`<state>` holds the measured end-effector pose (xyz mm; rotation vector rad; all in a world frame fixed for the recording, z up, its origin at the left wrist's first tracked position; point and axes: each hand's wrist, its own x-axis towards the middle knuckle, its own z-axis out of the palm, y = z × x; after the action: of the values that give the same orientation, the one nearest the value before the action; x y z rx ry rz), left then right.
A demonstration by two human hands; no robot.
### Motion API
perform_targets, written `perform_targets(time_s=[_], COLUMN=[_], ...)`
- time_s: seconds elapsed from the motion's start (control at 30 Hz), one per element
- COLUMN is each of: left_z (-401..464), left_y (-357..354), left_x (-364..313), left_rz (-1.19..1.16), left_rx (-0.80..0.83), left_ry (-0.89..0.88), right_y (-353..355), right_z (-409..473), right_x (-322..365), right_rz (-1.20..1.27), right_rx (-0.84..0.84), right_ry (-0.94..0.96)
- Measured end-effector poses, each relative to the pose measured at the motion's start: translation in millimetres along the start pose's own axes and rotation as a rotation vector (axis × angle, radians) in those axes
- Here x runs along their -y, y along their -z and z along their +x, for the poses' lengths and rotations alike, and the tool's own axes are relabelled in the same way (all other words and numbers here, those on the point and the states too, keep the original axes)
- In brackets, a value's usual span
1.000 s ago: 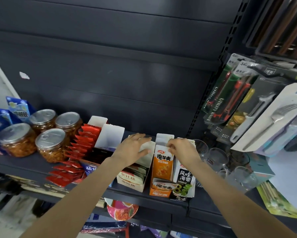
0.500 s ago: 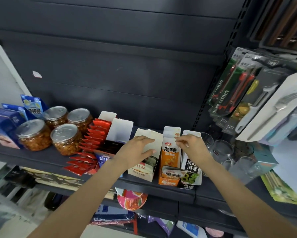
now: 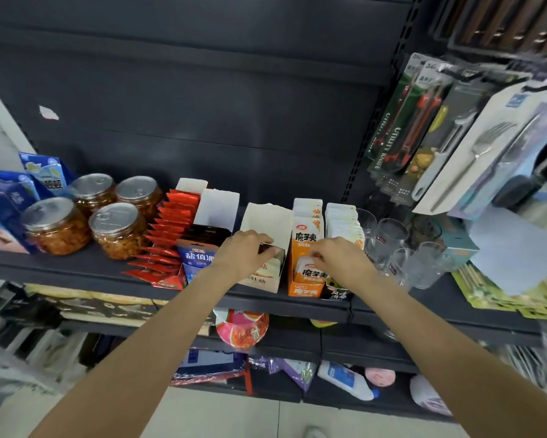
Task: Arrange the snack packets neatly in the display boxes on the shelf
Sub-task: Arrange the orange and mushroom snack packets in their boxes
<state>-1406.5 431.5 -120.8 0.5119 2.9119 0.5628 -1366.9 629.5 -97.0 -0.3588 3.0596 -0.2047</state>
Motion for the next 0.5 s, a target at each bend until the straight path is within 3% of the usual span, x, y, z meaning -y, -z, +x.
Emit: perform_targets(time_s=[0.13,0.23,0.33,0.5], left_z=[-4,-8,-11,-11], left_y=[1,0,8,25], left_x=[-4,-7,-18,-44], left_rz=[0.028,-0.043,-0.305,-0.753], left_rx=[0.006,-0.105,-0.184,-0.084], left_ry=[0.032,0.034,0.013,0.211], right_y=[2,14,40,80], right_z=[-3,-9,-19,-30], right_x=[1,-7,-14,-22], right_rz=[0.187,0.358,0.471,0.757], right_rx=[-0.084,-0.197,-0.386,-0.601], right_ry=[-0.089,-0.127,-0.133,-0.177])
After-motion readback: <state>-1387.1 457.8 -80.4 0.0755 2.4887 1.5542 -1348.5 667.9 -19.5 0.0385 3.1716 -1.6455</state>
